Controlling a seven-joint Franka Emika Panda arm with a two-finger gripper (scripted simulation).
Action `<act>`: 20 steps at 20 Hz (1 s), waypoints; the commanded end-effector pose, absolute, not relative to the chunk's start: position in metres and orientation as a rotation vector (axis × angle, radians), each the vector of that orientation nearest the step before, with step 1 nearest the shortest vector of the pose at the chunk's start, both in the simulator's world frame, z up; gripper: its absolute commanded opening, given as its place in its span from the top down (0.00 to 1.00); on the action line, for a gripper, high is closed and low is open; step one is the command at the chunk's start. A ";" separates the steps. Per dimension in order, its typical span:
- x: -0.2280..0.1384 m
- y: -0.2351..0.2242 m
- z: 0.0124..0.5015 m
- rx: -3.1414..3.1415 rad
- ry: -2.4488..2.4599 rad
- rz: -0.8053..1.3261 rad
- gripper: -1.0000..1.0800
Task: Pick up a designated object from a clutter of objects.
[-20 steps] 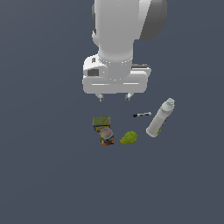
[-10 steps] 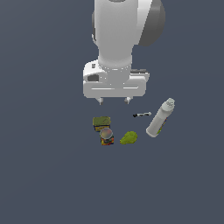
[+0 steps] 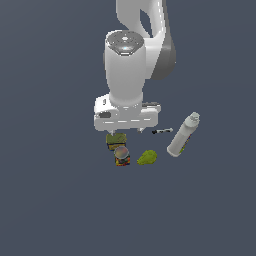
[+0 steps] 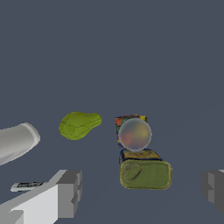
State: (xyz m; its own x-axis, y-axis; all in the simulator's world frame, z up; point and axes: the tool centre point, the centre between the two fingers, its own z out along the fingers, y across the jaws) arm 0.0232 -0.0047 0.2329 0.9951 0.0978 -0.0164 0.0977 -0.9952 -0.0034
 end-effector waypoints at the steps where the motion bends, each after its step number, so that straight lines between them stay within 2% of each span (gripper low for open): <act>1: 0.026 -0.010 0.208 -3.133 -0.188 0.022 0.04; 10: 0.028 -0.024 0.135 -3.127 -0.291 0.006 0.04; 20: 0.026 -0.029 0.108 -3.124 -0.331 0.000 0.04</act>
